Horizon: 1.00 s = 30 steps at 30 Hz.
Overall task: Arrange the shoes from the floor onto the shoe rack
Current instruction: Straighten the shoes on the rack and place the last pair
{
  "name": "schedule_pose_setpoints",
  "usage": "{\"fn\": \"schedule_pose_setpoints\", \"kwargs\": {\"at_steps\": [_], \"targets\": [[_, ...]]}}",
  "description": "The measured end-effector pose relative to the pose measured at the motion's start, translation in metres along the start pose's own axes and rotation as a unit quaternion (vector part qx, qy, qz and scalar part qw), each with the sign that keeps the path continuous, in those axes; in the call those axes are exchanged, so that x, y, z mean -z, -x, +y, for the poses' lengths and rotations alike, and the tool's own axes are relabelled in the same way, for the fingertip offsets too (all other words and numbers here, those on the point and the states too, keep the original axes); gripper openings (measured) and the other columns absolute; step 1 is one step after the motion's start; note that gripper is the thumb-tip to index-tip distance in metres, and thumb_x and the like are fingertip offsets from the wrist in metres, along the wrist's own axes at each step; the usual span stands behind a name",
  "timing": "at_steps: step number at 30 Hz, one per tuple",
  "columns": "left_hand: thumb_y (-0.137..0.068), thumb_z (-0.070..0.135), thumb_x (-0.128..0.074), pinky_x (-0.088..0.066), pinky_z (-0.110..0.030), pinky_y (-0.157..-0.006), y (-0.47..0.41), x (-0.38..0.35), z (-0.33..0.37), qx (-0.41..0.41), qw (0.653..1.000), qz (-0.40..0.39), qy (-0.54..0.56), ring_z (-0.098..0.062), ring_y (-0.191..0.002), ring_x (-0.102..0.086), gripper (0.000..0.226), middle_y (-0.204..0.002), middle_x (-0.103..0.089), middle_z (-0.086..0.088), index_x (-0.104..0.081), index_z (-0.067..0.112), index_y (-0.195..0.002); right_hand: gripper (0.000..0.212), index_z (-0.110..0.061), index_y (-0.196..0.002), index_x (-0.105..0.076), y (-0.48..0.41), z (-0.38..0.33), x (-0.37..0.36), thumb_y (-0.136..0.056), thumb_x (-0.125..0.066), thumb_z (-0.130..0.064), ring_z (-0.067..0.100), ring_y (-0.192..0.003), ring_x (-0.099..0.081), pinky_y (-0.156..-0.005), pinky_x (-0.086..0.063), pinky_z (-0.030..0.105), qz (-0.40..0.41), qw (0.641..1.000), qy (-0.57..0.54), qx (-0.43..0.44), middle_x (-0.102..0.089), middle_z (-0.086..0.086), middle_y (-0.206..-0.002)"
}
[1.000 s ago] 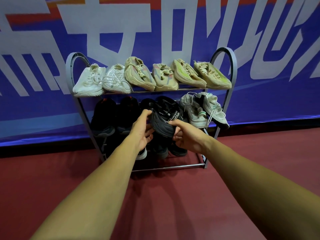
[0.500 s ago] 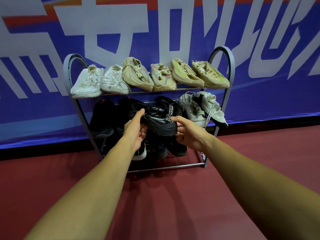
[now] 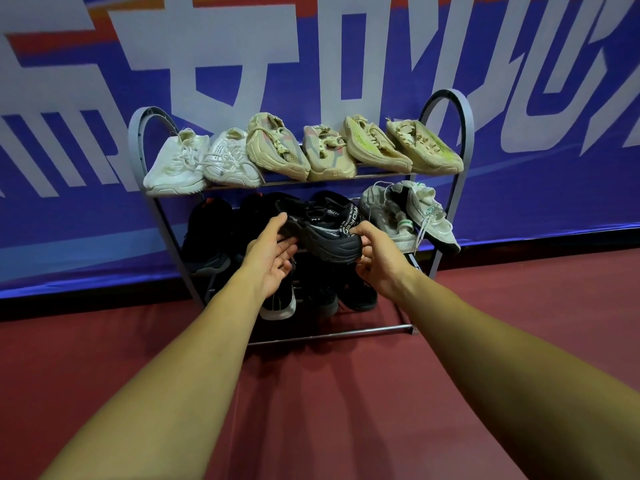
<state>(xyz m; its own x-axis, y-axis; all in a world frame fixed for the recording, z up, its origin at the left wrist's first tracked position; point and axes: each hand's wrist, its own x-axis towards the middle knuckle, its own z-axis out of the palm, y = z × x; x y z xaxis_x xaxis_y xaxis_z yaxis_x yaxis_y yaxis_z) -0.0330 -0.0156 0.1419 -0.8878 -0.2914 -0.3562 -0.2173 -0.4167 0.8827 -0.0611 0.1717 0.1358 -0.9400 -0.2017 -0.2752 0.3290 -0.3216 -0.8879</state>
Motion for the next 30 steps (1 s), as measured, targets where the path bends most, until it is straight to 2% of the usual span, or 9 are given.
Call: {"fn": "schedule_pose_setpoints", "kwargs": {"at_steps": [3,6,8,11,16,22,24,27,30], "targets": [[-0.088,0.041,-0.069,-0.029,-0.017,-0.043,-0.002,0.000,0.000,0.006,1.000,0.015,0.018,-0.005,-0.054,-0.056,0.027,-0.082,-0.071,-0.001,-0.066,0.018,-0.102,0.035,-0.024,-0.052,-0.049,0.001,-0.001,0.002,-0.084,-0.062,-0.026,0.009,-0.045,-0.028,-0.051,-0.024,0.023,-0.015,1.000,0.015,-0.001,-0.041,-0.010,-0.049],[-0.086,0.029,-0.067,-0.027,-0.016,-0.039,-0.001,0.000,0.000,0.018,0.999,0.017,0.043,-0.005,-0.050,-0.053,0.016,-0.082,-0.072,-0.005,-0.063,0.018,-0.096,0.033,-0.025,-0.059,-0.057,-0.003,0.000,0.008,-0.087,-0.067,-0.039,0.010,-0.051,-0.026,-0.052,-0.022,0.024,-0.016,0.999,-0.030,0.007,-0.042,-0.009,-0.051],[-0.083,0.025,-0.068,-0.026,-0.016,-0.037,0.001,-0.004,-0.001,0.020,0.997,0.021,0.078,-0.006,-0.053,-0.055,0.021,-0.090,-0.073,-0.008,-0.062,0.018,-0.102,0.034,-0.021,-0.082,-0.068,-0.007,-0.001,0.011,-0.085,-0.068,-0.054,0.008,-0.052,-0.034,-0.052,-0.024,0.024,-0.011,0.999,-0.043,0.017,-0.051,-0.008,-0.062],[-0.078,0.023,-0.070,-0.025,-0.017,-0.035,0.004,-0.018,-0.002,0.003,0.991,0.036,0.132,-0.005,-0.052,-0.056,0.037,-0.095,-0.072,-0.008,-0.061,0.015,-0.113,0.069,-0.011,-0.117,-0.061,-0.011,0.002,0.009,-0.077,-0.072,-0.065,0.008,-0.057,-0.047,-0.052,-0.032,0.021,0.017,1.000,-0.006,-0.016,-0.074,-0.004,-0.094],[-0.081,0.022,-0.072,-0.030,-0.017,-0.041,0.015,-0.029,-0.020,-0.001,0.996,0.001,0.084,-0.005,-0.059,-0.055,0.016,-0.097,-0.072,-0.003,-0.068,0.018,-0.097,0.047,-0.014,-0.108,-0.066,-0.007,0.005,-0.017,-0.083,-0.073,-0.053,0.007,-0.056,-0.051,-0.049,-0.032,0.020,-0.014,0.999,-0.016,-0.036,-0.077,0.002,-0.099],[-0.084,0.053,-0.066,-0.033,-0.024,-0.056,0.022,-0.014,-0.023,0.019,0.997,-0.048,0.054,-0.012,-0.072,-0.059,0.040,-0.090,-0.073,0.002,-0.071,0.019,-0.104,0.008,-0.010,-0.086,-0.060,-0.022,-0.003,-0.030,-0.090,-0.063,-0.017,0.005,-0.040,-0.037,-0.035,-0.023,0.016,0.092,0.992,-0.084,0.029,-0.070,0.008,-0.081],[-0.084,0.061,-0.059,-0.029,-0.024,-0.055,0.017,0.003,-0.020,0.022,0.999,-0.026,0.010,-0.012,-0.069,-0.054,0.049,-0.084,-0.065,0.003,-0.072,0.016,-0.097,0.011,-0.012,-0.077,-0.057,-0.025,-0.011,-0.029,-0.088,-0.056,-0.010,0.007,-0.044,-0.033,-0.037,-0.021,0.017,0.114,0.989,-0.085,0.045,-0.072,0.002,-0.075],[-0.090,0.058,-0.054,-0.029,-0.023,-0.054,0.013,0.017,-0.017,0.019,0.999,-0.008,-0.042,-0.009,-0.066,-0.052,0.048,-0.081,-0.062,0.006,-0.074,0.015,-0.097,0.008,-0.012,-0.086,-0.060,-0.027,-0.015,-0.037,-0.091,-0.059,-0.019,0.005,-0.039,-0.035,-0.038,-0.022,0.016,0.082,0.996,-0.025,0.015,-0.072,0.003,-0.080],[-0.088,0.050,-0.057,-0.031,-0.022,-0.055,0.017,0.016,-0.013,0.035,0.999,-0.019,-0.021,-0.008,-0.067,-0.055,0.043,-0.085,-0.066,0.006,-0.076,0.014,-0.102,0.040,-0.006,-0.104,-0.063,-0.022,0.001,-0.046,-0.088,-0.069,-0.042,0.005,-0.043,-0.042,-0.044,-0.029,0.016,0.050,0.996,0.056,-0.055,-0.071,0.009,-0.089]]}}
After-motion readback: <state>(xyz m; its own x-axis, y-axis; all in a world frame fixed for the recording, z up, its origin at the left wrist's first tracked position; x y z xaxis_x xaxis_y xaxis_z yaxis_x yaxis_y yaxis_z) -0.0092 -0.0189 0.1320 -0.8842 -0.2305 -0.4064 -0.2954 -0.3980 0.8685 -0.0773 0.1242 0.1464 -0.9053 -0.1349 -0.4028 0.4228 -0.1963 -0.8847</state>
